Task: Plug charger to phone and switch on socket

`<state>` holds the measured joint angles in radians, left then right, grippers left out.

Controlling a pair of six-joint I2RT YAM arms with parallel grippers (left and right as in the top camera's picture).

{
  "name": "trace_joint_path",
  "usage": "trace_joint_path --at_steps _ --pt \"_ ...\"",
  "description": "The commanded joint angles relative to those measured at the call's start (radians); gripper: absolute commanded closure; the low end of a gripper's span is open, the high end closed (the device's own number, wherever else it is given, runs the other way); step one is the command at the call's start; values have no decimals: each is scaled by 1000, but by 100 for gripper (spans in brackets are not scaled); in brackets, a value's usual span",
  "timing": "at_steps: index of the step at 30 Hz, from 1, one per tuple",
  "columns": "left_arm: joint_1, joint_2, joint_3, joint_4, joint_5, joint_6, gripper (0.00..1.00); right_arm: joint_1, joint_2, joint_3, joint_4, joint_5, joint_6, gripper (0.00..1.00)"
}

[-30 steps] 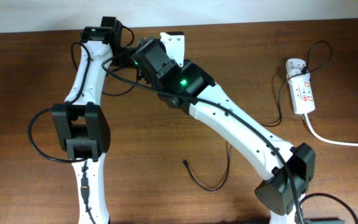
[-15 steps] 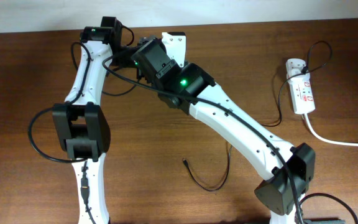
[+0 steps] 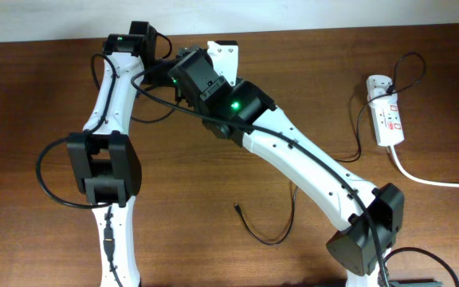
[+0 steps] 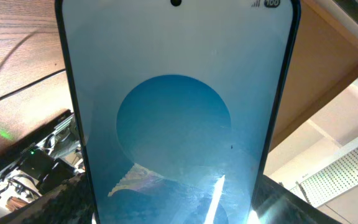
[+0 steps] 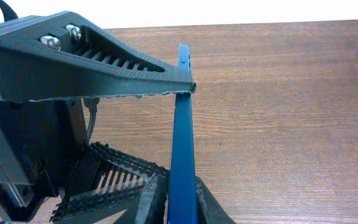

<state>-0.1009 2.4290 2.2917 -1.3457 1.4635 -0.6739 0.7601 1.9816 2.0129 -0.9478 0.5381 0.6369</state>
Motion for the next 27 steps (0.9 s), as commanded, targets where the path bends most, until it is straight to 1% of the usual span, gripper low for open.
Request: trace_joint_path --at_steps 1,4,9,12,16,17,18,21,22,23,25,26,27 --pt "-2 -2 27 -2 60 16 22 -3 13 17 4 24 8 83" --pt "-2 -2 27 -2 60 16 22 -3 13 17 7 24 8 87" --pt "-2 -2 27 -2 60 16 21 -3 13 17 11 24 8 88" --pt "-2 -2 27 -2 60 16 21 -3 13 17 21 24 8 95" --pt "-2 -2 27 -1 59 16 18 -3 13 17 41 29 8 96" --pt "-2 -2 27 -1 59 16 6 -3 13 18 55 47 12 96" --pt "-2 -2 27 -1 54 16 1 -3 13 21 56 80 70 96" --pt "-2 -2 27 2 0 16 0 -3 7 24 55 188 246 96" --pt "-2 -2 27 2 -14 16 1 -4 2 24 55 234 332 96" --pt "-2 -2 27 3 -20 16 1 -8 -9 24 54 245 425 96" --pt "-2 -2 27 2 -20 15 1 -10 -42 24 31 243 677 96" --pt "-2 -2 27 2 -16 3 0 -10 -60 24 20 220 828 96" --pt "-1 -2 27 2 2 -37 0 -10 -71 24 18 179 908 95"
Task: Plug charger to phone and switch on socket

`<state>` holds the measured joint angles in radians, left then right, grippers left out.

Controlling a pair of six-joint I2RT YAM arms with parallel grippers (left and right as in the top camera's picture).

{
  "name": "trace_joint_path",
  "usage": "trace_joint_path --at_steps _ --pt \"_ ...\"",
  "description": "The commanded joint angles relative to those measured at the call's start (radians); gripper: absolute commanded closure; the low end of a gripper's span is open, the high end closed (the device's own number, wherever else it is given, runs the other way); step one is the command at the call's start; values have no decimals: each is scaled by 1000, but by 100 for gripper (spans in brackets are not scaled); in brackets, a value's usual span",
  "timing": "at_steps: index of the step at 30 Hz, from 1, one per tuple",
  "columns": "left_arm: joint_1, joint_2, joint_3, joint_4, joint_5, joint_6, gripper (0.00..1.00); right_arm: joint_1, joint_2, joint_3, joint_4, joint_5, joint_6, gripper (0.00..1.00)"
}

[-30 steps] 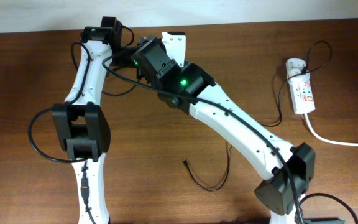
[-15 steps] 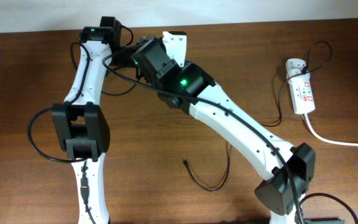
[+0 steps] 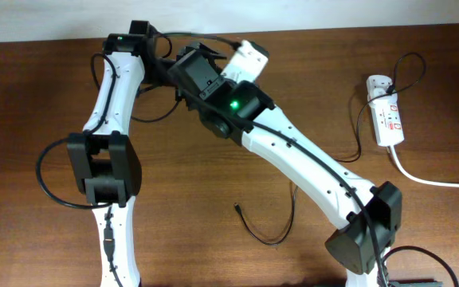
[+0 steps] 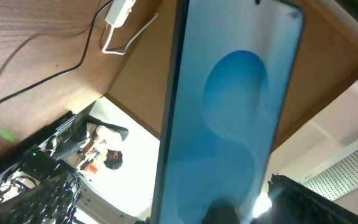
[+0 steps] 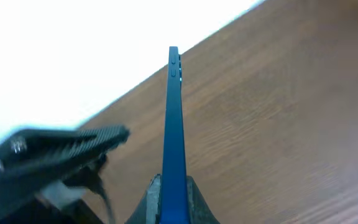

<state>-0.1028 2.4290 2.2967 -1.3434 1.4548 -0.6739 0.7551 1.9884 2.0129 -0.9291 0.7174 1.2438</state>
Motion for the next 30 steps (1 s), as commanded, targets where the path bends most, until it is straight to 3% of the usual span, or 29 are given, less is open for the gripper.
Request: trace_joint_path --at_steps 1,2,5,7,11,17,27,30 --pt "1 -2 22 0 46 -67 5 -5 -82 24 1 -39 329 92" --pt "0 -2 22 0 120 -80 8 -5 -82 24 2 -87 352 92" --pt "1 -2 22 -4 119 -100 17 -5 -83 24 2 -109 423 96" --pt "0 -2 22 -4 119 -100 34 -5 -84 24 2 -123 463 96" --pt "1 -2 22 -4 119 -123 57 -5 -85 24 -3 -165 528 96" --pt "1 -2 22 -4 119 -145 63 -5 -85 24 -13 -172 772 96" --pt "1 -2 22 -4 119 -145 82 -5 -101 24 12 -297 774 95" --pt "1 -2 22 -4 119 -145 78 -5 -101 24 21 -322 774 96"
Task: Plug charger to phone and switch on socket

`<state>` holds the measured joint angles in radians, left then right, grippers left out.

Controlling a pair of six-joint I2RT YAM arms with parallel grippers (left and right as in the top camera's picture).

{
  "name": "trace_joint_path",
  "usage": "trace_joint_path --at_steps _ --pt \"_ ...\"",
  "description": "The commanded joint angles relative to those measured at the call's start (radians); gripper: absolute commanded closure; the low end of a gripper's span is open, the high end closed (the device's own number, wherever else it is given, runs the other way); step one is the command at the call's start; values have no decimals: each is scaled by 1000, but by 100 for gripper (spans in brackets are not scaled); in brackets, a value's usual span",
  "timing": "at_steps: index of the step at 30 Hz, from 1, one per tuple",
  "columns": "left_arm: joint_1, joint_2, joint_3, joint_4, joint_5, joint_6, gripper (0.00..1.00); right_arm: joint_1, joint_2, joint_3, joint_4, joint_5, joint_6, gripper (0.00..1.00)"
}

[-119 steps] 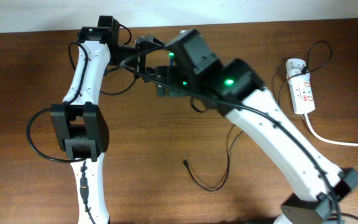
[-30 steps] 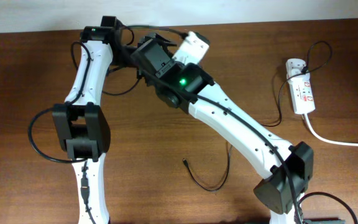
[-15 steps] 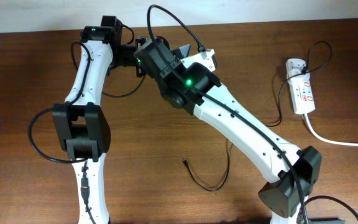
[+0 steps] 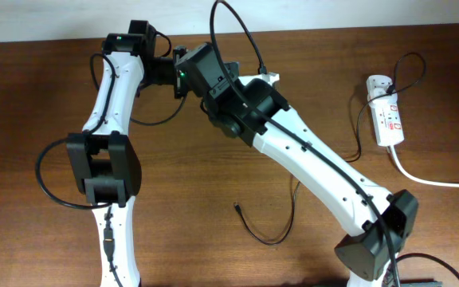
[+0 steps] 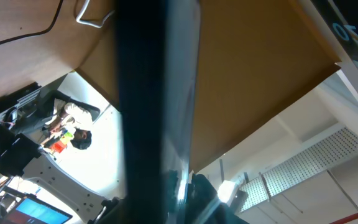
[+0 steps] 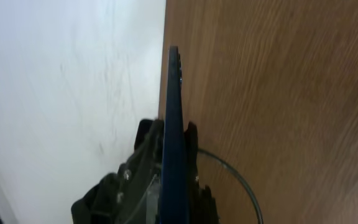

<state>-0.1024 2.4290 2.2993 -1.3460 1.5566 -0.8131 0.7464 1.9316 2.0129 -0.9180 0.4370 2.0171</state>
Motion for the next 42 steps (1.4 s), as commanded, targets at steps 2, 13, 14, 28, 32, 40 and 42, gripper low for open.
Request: trace_joint_path --at_steps 2,13,14,28,32,40,42 --pt "0 -2 19 -1 18 -6 82 4 -45 24 10 -41 0 96" --pt "0 -2 19 -1 18 -6 81 -17 -45 24 6 -39 0 96" --pt "0 -2 19 -1 18 -6 81 -19 -45 24 6 -38 0 96" --pt "14 -2 19 -1 18 -6 80 -47 -76 24 3 -64 0 96" --pt "14 -2 19 -1 18 -6 81 -47 -75 24 10 -106 0 96" --pt "14 -2 19 -1 18 -6 86 -47 -75 24 11 -113 0 96" --pt "14 -2 19 -1 18 -6 75 -47 -75 24 11 -113 0 94"
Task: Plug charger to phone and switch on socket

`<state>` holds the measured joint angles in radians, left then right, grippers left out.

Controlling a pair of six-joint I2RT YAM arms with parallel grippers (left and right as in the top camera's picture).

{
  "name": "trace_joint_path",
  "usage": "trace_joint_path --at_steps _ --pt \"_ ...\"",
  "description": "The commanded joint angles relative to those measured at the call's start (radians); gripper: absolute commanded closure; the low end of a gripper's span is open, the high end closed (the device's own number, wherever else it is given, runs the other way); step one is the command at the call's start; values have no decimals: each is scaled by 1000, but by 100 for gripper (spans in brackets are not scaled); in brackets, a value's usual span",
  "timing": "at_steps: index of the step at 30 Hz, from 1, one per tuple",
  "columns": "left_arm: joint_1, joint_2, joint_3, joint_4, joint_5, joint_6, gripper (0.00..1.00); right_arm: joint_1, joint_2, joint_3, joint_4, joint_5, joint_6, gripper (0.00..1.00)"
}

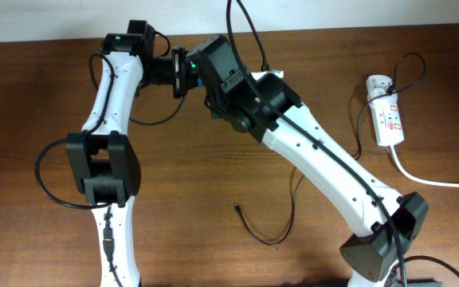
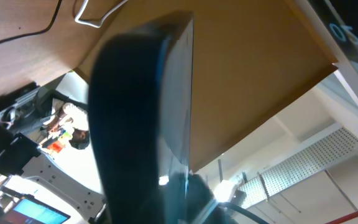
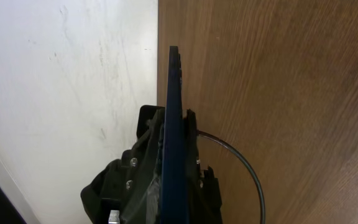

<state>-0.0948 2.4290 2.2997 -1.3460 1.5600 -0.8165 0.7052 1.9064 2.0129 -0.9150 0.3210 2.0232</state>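
Note:
The dark blue phone [image 3: 174, 106] stands edge-on in the right wrist view, with my right gripper [image 3: 174, 208] shut on its lower end. It is held in the air at the back left of the table. My left gripper [image 1: 182, 73] faces it from the left, and its black fingers [image 3: 149, 134] sit close on either side of the phone. Whether they press on it does not show. In the left wrist view the phone [image 2: 180, 93] is a thin blurred edge. The black charger cable's loose plug [image 1: 237, 209] lies on the table. The white socket strip [image 1: 389, 121] lies at the right.
A white adapter [image 1: 377, 83] sits in the far end of the strip, with the black cable looping from it across the wooden table [image 1: 46, 96]. A thick white mains lead [image 1: 429, 180] runs off the right edge. Both arms cross over the back left of the table.
My right wrist has shifted a little to the right and turned further. The phone stays edge-on between the left gripper's fingers, still held by my right gripper.
First my right gripper held the phone with its lit screen facing the left wrist camera, the left fingers spread in front of it. Then the phone was turned partway. By the last moment it stood edge-on to the left camera, as it does now.

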Motion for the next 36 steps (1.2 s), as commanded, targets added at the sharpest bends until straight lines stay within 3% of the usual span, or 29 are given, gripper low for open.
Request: trace_joint_path --at_steps 1,6,7,9,10,13,15,16,17,19,21,24,28,30,31,33,36 --pt "6 -2 19 -1 14 -2 76 -6 -50 24 7 3 -6 94" --pt "6 -2 19 -1 14 -2 100 -5 -50 24 8 3 -6 93" --pt "6 -2 19 -1 14 -2 100 -5 -50 24 8 3 -6 90" --pt "6 -2 19 -1 14 -2 100 -5 -50 24 8 3 -6 71" --pt "6 -2 19 -1 14 -2 100 -5 -50 24 8 3 -19 56" --pt "6 -2 19 -1 14 -2 100 -6 -50 24 16 5 -90 30" --pt "6 -2 19 0 14 -1 100 -13 -50 24 40 5 -208 21" --pt "6 -2 19 6 14 15 100 -34 -54 24 68 3 -388 4" --pt "6 -2 19 23 14 47 100 -53 -63 24 76 2 -533 1" --pt "6 -2 19 88 13 109 100 -94 -96 24 74 -61 -805 1" --pt "6 -2 19 205 12 229 100 -169 -154 24 48 -301 -1139 1" --pt "6 -2 21 288 -13 402 100 -277 -200 24 -150 -562 -1391 1" --pt "5 -19 64 271 -248 586 100 -381 -189 19 -545 -552 -1418 1" --pt "5 -70 65 218 -476 693 100 -377 -181 -5 -659 -491 -1545 2" --pt "3 -116 65 150 -687 711 100 -350 -181 -62 -690 -438 -1662 1" --pt "3 -157 65 108 -893 710 100 -316 -181 -153 -636 -414 -1664 1" --pt "16 -163 64 28 -958 710 100 -243 -181 -370 -495 -418 -1624 1"
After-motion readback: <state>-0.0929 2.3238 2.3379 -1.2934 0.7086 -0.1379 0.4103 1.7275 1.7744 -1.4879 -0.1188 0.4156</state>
